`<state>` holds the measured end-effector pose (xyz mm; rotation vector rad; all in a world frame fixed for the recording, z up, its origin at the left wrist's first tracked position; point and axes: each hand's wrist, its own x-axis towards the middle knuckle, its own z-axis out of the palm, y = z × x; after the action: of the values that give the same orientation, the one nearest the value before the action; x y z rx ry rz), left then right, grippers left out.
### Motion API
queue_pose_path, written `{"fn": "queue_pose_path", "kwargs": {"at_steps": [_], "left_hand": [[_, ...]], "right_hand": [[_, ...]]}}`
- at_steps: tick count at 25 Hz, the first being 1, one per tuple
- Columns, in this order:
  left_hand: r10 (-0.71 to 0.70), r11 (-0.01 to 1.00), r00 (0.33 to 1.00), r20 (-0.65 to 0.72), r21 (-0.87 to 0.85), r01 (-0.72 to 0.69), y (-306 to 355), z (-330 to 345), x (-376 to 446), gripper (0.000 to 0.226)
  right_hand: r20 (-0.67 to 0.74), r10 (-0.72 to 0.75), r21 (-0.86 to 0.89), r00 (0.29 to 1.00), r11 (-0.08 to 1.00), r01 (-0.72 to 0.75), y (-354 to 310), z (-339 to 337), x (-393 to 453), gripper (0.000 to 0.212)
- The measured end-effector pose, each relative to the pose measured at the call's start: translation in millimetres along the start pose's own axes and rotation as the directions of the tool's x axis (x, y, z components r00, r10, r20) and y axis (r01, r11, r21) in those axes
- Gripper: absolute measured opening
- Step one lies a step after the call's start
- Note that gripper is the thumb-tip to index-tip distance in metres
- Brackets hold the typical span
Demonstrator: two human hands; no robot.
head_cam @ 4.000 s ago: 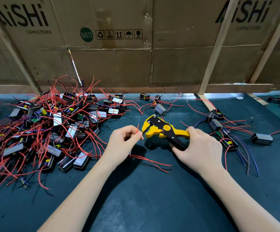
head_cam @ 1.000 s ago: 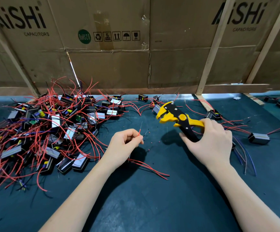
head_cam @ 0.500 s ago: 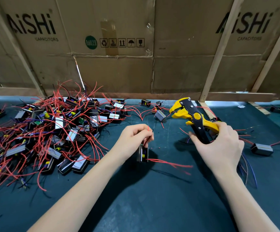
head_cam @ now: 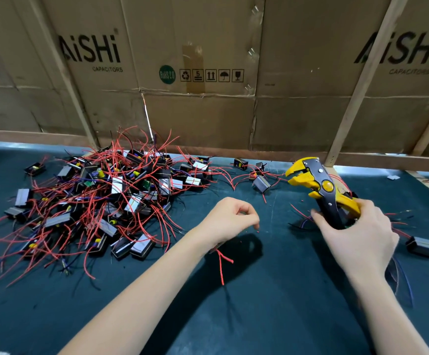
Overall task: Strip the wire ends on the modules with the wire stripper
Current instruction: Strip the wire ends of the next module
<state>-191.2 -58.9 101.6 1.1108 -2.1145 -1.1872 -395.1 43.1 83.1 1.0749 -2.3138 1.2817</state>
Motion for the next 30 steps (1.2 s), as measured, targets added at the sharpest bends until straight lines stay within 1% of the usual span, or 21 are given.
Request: {"fn": "queue_pose_path", "kwargs": {"at_steps": [3, 5, 7, 8, 9, 10, 11, 12, 13, 14, 15, 16, 18, 20, 21, 22, 23, 25, 26, 28, 30], "left_hand": [[-0.022, 0.998, 0.996, -0.083, -0.061, 0.017, -2.7, -0.7, 2.6, 0.020], [-0.109, 0.979, 0.981, -0.158, -0.190, 0.078, 6.8, 2.1, 12.7, 0.024], [-0.174, 0.945, 0.974, -0.144, -0.303, 0.124, 26.3, 12.7, 31.4, 0.027], [-0.165, 0.937, 0.979, -0.117, -0.330, 0.118, 40.5, 21.7, 40.0, 0.028], [-0.134, 0.932, 0.988, -0.081, -0.350, 0.098, 56.9, 31.1, 47.5, 0.035], [-0.102, 0.930, 0.994, -0.033, -0.359, 0.084, 73.4, 39.2, 52.7, 0.051], [-0.061, 0.943, 0.998, 0.020, -0.328, 0.064, 86.1, 47.1, 57.2, 0.077], [-0.003, 0.976, 0.999, 0.052, -0.219, 0.014, 94.7, 53.0, 59.0, 0.100], [0.075, 0.997, 0.995, 0.070, -0.020, -0.074, 100.2, 54.4, 58.3, 0.112], [0.149, 0.959, 0.987, 0.064, 0.234, -0.160, 100.7, 49.0, 55.5, 0.113], [0.216, 0.867, 0.976, 0.035, 0.452, -0.208, 95.6, 38.2, 51.1, 0.105], [0.276, 0.768, 0.961, -0.014, 0.604, -0.212, 86.8, 23.0, 44.8, 0.089], [0.323, 0.640, 0.940, -0.114, 0.757, -0.128, 58.7, -19.3, 29.2, 0.057], [0.235, 0.580, 0.944, -0.231, 0.812, 0.054, 25.6, -68.6, 8.8, 0.038], [0.165, 0.588, 0.936, -0.310, 0.793, 0.159, 10.5, -92.5, -1.8, 0.029], [0.090, 0.605, 0.916, -0.392, 0.752, 0.262, -3.6, -113.8, -12.3, 0.021], [0.016, 0.619, 0.887, -0.462, 0.701, 0.354, -16.1, -131.4, -21.1, 0.017], [-0.052, 0.668, 0.843, -0.535, 0.609, 0.427, -32.8, -152.6, -35.6, 0.019], [-0.061, 0.702, 0.838, -0.542, 0.574, 0.422, -38.2, -156.5, -41.1, 0.025], [-0.063, 0.723, 0.857, -0.512, 0.568, 0.393, -43.9, -154.9, -48.4, 0.034], [-0.025, 0.676, 0.863, -0.505, 0.627, 0.387, -47.2, -147.0, -50.9, 0.033]], "right_hand": [[-0.001, 0.002, 0.003, 1.000, 1.000, -0.002, -1.6, -0.4, -0.3, 0.063], [-0.021, 0.017, 0.029, 1.000, 0.999, -0.017, -2.2, -2.0, 0.9, 0.062], [-0.047, 0.049, 0.089, 0.998, 0.995, -0.044, -1.1, -3.7, 3.4, 0.059], [-0.058, 0.071, 0.130, 0.996, 0.990, -0.063, 0.4, -4.3, 4.6, 0.058], [-0.068, 0.098, 0.169, 0.993, 0.982, -0.085, 2.1, -5.0, 5.7, 0.057], [-0.080, 0.125, 0.195, 0.989, 0.975, -0.108, 4.2, -5.8, 6.5, 0.057], [-0.095, 0.148, 0.205, 0.984, 0.971, -0.126, 6.2, -7.2, 7.0, 0.057], [-0.111, 0.163, 0.201, 0.980, 0.970, -0.139, 7.7, -8.4, 7.8, 0.057], [-0.122, 0.175, 0.190, 0.977, 0.970, -0.150, 8.5, -9.5, 8.5, 0.057], [-0.127, 0.180, 0.178, 0.975, 0.971, -0.156, 8.6, -10.1, 9.1, 0.058], [-0.128, 0.179, 0.170, 0.975, 0.973, -0.156, 7.9, -10.4, 9.3, 0.057], [-0.124, 0.166, 0.169, 0.978, 0.975, -0.144, 6.9, -10.2, 9.2, 0.057], [-0.092, 0.116, 0.202, 0.989, 0.975, -0.095, 1.9, -8.6, 4.7, 0.052], [0.029, 0.050, 0.322, 0.998, 0.945, -0.056, -5.7, -8.0, -1.7, 0.043], [0.156, 0.004, 0.411, 0.988, 0.909, -0.069, -10.8, -8.5, -5.1, 0.041], [0.310, -0.066, 0.497, 0.948, 0.862, -0.103, -15.1, -7.3, -8.5, 0.039], [0.453, -0.151, 0.571, 0.879, 0.806, -0.155, -18.6, -5.3, -11.7, 0.037], [0.614, -0.266, 0.646, 0.744, 0.710, -0.280, -22.0, 0.1, -16.4, 0.031], [0.649, -0.270, 0.642, 0.712, 0.696, -0.321, -21.4, 2.6, -17.7, 0.033], [0.666, -0.201, 0.583, 0.718, 0.741, -0.334, -18.8, 5.8, -18.7, 0.041], [0.615, -0.079, 0.458, 0.784, 0.846, -0.274, -12.8, 9.1, -16.5, 0.037]]}}
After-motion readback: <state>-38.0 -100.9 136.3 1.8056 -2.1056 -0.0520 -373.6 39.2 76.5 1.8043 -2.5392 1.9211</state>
